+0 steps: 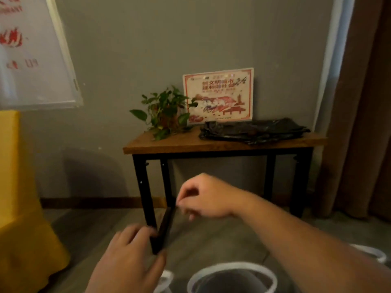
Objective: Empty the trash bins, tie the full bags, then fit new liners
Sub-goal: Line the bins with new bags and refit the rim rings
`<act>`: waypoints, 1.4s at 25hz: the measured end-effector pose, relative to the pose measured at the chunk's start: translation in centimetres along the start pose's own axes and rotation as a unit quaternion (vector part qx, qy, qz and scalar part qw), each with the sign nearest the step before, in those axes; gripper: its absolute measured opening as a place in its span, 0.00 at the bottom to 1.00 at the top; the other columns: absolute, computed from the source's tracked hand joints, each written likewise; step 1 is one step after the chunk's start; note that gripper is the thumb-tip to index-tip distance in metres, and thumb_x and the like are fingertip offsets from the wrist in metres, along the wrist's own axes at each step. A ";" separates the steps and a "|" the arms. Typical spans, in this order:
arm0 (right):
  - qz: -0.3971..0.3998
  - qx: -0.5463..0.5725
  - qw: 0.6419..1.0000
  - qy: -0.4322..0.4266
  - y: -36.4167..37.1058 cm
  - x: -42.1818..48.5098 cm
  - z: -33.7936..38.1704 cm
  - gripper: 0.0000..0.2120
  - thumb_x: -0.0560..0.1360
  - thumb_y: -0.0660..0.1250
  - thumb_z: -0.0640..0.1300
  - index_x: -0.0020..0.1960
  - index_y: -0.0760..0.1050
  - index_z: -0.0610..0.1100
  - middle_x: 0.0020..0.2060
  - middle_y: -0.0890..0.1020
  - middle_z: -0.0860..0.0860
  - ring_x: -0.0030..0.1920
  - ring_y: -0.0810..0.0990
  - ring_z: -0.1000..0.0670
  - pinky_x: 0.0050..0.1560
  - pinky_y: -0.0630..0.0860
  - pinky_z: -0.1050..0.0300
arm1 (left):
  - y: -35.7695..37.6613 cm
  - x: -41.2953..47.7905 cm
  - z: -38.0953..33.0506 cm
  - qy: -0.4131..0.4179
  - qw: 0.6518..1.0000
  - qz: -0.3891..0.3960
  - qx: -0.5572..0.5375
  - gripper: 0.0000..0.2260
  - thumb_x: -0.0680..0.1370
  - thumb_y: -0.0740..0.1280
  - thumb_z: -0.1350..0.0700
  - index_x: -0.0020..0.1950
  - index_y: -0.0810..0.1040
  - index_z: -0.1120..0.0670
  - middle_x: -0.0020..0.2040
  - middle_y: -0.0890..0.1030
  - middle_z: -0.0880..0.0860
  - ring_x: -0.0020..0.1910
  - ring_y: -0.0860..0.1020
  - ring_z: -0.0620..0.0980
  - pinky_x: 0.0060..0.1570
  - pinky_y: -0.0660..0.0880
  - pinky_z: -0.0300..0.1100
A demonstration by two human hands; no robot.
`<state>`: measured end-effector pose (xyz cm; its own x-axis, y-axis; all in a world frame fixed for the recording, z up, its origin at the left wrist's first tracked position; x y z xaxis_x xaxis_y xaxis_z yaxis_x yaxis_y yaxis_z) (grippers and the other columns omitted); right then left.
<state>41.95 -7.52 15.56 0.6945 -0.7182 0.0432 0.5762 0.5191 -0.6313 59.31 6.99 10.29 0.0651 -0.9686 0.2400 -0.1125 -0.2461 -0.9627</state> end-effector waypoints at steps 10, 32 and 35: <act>-0.320 -0.340 0.875 0.128 -25.9 5.6 -13.6 0.15 0.82 0.63 0.45 0.67 0.79 0.50 0.61 0.80 0.48 0.62 0.77 0.45 0.62 0.78 0.46 | -0.2 31.5 -12.8 0.083 0.995 -0.028 0.053 0.16 0.87 0.57 0.45 0.75 0.71 0.43 0.71 0.74 0.48 0.69 0.73 0.53 0.66 0.76 0.54; -0.294 -0.425 0.843 0.150 -30.6 13.6 -18.7 0.17 0.78 0.68 0.54 0.66 0.77 0.55 0.61 0.80 0.49 0.63 0.75 0.43 0.67 0.66 0.37 | 4.1 43.3 -18.0 0.062 0.997 -0.040 -0.011 0.11 0.86 0.59 0.47 0.59 0.79 0.49 0.56 0.82 0.53 0.52 0.78 0.54 0.52 0.78 0.51; -0.292 -0.412 0.845 0.174 -30.0 14.6 -19.2 0.10 0.78 0.70 0.48 0.59 0.78 0.53 0.56 0.81 0.48 0.60 0.76 0.43 0.69 0.66 0.36 | 5.7 43.4 -17.9 0.062 0.998 0.001 0.004 0.15 0.86 0.56 0.41 0.57 0.78 0.47 0.54 0.81 0.53 0.53 0.79 0.55 0.55 0.79 0.54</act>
<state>26.54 -42.48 20.28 0.1442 -0.9080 0.3934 0.1805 -0.3667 -0.9127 43.70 -37.11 17.44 -0.0577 -0.9664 0.2506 -0.1038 -0.2439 -0.9642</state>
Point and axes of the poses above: each hand's wrist, its own x-axis towards the middle knuckle, its own y-axis out of the palm, z = x × y, the point moved 1 cm from there along x, towards the middle knuckle
